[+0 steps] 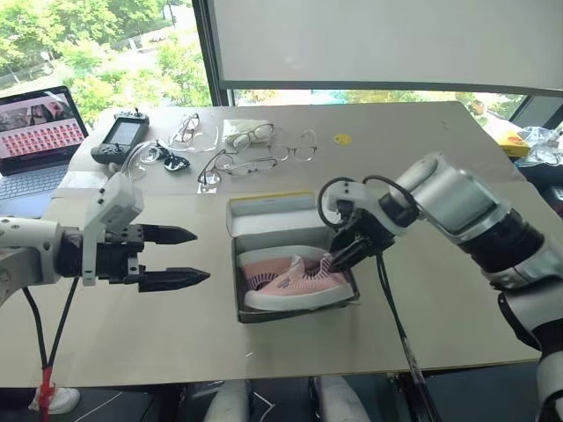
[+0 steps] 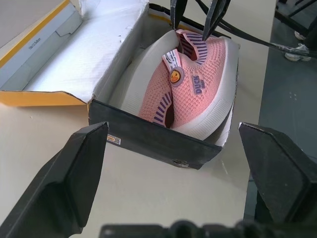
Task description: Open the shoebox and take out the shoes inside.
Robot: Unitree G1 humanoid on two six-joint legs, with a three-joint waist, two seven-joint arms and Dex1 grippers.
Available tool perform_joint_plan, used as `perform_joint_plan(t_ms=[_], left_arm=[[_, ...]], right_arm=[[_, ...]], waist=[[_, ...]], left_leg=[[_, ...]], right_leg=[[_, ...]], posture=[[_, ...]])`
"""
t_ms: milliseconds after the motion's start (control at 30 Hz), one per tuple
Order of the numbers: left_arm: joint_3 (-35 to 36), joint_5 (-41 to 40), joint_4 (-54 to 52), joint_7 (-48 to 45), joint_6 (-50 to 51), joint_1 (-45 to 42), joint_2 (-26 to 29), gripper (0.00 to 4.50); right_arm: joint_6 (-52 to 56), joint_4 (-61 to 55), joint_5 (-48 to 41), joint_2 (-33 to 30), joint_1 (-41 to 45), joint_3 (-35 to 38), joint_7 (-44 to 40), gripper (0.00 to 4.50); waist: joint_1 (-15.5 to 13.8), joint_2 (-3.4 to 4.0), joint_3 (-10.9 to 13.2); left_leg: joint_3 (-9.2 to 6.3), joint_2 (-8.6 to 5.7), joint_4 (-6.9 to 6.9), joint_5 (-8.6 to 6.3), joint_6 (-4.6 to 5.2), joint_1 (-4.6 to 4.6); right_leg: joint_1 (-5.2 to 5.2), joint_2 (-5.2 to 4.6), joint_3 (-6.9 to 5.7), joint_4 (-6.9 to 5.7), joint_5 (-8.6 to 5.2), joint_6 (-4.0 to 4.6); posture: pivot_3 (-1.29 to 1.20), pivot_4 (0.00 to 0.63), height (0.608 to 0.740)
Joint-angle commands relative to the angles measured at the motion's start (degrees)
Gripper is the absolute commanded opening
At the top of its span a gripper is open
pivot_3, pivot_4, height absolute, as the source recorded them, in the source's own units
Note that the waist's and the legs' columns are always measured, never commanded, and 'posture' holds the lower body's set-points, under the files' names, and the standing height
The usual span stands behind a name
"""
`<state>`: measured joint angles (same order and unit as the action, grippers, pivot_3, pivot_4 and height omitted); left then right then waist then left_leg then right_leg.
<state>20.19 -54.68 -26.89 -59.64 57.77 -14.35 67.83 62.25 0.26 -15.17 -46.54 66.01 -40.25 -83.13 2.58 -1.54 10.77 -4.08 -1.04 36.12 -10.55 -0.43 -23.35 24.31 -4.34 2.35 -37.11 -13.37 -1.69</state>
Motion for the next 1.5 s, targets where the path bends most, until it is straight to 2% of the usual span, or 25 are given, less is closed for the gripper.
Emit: perform_joint_plan(t_ms=[33,67,200,333,400,667,1000,1100,1233,1500], left_arm=[[2.42,-1.25,-1.64,0.27,-0.32,0.18,-0.12,4.50],[2.57,-1.38,-1.81,0.38,-0.25,0.35,-0.14,4.50],[3.31,-1.81,-2.31,0.81,-0.12,1.12,0.04,4.50],[3.50,-2.08,-2.45,1.06,-0.11,1.34,0.26,4.50],[3.63,-2.12,-2.53,1.03,-0.16,1.51,0.37,4.50],[2.77,-1.83,-2.12,0.93,-0.58,0.69,0.75,4.50],[0.19,-0.03,-0.72,-0.22,-1.97,-1.17,0.82,4.50],[-0.58,0.49,-0.30,-0.64,-2.19,-2.00,0.76,4.50],[-1.43,1.07,0.14,-1.10,-2.47,-2.72,0.67,4.50],[-3.26,2.35,1.16,-1.99,-3.18,-4.13,0.82,4.50]], right_arm=[[0.28,-1.67,-0.01,0.03,-0.08,-1.90,-2.39,2.98],[0.15,-1.37,0.23,0.31,0.04,-1.89,-2.47,2.98],[0.09,-0.24,0.46,1.32,0.91,-1.30,-2.72,2.04],[-0.19,0.85,0.62,2.14,1.67,-0.45,-2.77,0.55],[-0.11,1.07,0.61,2.48,1.87,0.03,-2.59,0.05],[1.31,3.50,-1.43,4.03,3.20,4.95,-1.43,0.05],[0.07,14.92,-3.13,9.20,8.72,18.37,5.91,0.05],[3.39,16.55,-5.67,11.08,9.92,22.76,7.53,0.05],[13.98,20.09,-11.97,13.50,13.09,29.77,8.74,0.05],[19.78,18.03,-18.52,9.56,14.28,33.30,7.94,0.05]], waist=[[0.00,0.00,0.00],[0.04,0.00,0.00],[0.09,0.00,0.00],[0.12,0.00,0.00],[0.13,0.00,0.00],[0.19,0.00,0.00],[0.03,0.00,0.00],[0.01,0.00,0.00],[0.24,0.00,0.00],[0.02,0.01,0.01]], left_leg=[[0.00,0.00,0.00,0.00,0.00,0.00],[0.00,0.00,0.00,0.00,0.00,0.00],[0.00,0.01,-0.01,0.00,-0.01,0.02],[0.00,0.01,0.00,-0.01,-0.01,0.03],[0.00,0.01,-0.01,-0.01,-0.01,0.02],[0.00,0.01,0.00,-0.01,-0.01,0.02],[0.01,0.00,-0.01,-0.01,-0.02,-0.01],[0.01,-0.01,0.00,0.00,-0.02,-0.01],[0.01,0.00,-0.03,-0.01,-0.02,-0.03],[0.00,-0.01,-0.03,-0.01,-0.01,-0.04]], right_leg=[[0.00,0.00,0.00,0.00,0.00,0.00],[0.00,0.00,0.00,0.00,0.00,0.00],[0.00,0.01,0.01,0.00,0.00,0.00],[0.00,0.01,0.01,-0.01,0.00,0.01],[0.01,0.01,0.01,-0.01,0.00,0.01],[0.02,0.01,0.01,-0.02,0.01,0.01],[0.04,0.01,0.02,-0.02,0.02,0.03],[0.03,0.01,0.02,-0.04,0.03,0.04],[0.07,0.01,0.03,-0.04,0.03,0.05],[0.05,0.00,0.02,-0.03,0.03,0.04]], posture=[[0.00,0.150,0.740],[0.00,0.150,0.740],[0.00,0.150,0.740],[0.00,0.150,0.740],[0.00,0.150,0.740],[0.00,0.150,0.740],[0.00,0.150,0.740],[0.00,0.150,0.740],[0.00,0.150,0.740],[0.00,0.150,0.740]])
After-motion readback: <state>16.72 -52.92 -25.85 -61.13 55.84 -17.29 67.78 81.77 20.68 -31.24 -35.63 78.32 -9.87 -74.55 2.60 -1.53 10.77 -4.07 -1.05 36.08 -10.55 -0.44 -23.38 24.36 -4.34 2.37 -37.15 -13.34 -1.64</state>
